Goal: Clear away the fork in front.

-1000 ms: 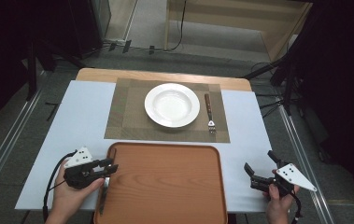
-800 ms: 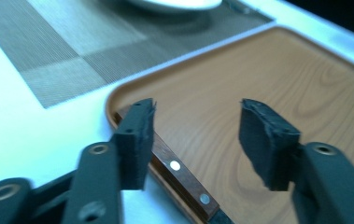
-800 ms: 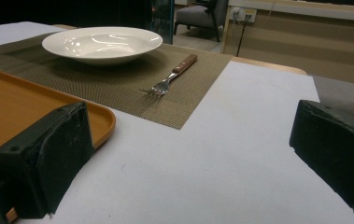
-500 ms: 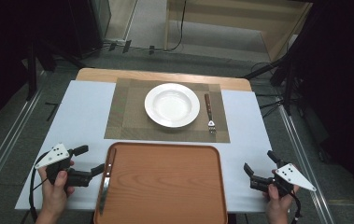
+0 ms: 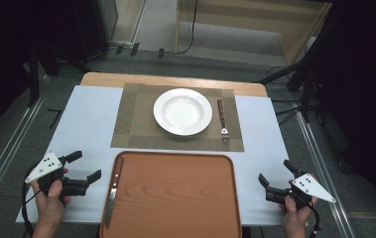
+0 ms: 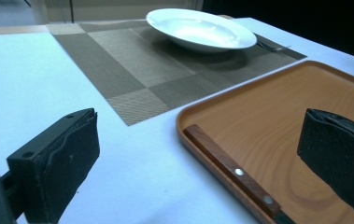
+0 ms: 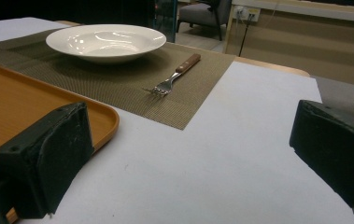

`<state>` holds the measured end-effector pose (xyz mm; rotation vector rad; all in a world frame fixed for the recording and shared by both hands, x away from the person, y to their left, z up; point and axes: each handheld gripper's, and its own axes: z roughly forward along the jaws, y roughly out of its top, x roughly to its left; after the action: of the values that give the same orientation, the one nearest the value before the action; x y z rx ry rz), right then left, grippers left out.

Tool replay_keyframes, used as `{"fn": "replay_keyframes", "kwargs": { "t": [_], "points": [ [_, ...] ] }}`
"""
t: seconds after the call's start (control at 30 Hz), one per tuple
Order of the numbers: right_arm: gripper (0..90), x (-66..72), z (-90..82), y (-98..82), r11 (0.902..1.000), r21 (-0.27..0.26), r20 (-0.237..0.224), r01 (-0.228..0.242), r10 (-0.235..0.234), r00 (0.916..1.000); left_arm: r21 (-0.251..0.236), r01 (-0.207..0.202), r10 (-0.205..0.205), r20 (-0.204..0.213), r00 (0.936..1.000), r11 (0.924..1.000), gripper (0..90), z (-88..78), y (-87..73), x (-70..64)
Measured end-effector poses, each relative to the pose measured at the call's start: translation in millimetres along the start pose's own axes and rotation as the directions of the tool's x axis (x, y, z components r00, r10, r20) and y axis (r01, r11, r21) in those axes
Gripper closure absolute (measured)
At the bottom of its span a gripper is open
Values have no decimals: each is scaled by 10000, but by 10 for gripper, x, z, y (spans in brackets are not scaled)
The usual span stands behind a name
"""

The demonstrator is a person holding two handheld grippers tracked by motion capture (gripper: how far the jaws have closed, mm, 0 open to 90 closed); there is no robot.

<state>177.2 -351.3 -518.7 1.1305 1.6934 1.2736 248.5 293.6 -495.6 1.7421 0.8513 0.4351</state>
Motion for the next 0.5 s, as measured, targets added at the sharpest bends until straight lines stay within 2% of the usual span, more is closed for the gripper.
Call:
{"fn": "replay_keyframes", "kwargs": {
  "t": [0.2,0.27,0.37,0.5],
  "points": [
    [0,-20,-12,51,9998,-147,-191,-146,143,9997,-51,16,-17,-256,9997,10000,0,-3,-22,88],
    [0,-5,-3,78,9999,-100,-168,-16,14,9999,-126,29,-32,-257,9997,9999,0,-3,-26,100],
    [0,14,12,123,9999,-89,-165,53,-55,9998,-424,301,-303,-38,9995,9986,0,-15,-26,121],
    [0,26,42,188,10000,-74,-213,-19,18,9998,-540,199,-207,-140,9997,9983,0,-29,-37,122]
  ]
}}
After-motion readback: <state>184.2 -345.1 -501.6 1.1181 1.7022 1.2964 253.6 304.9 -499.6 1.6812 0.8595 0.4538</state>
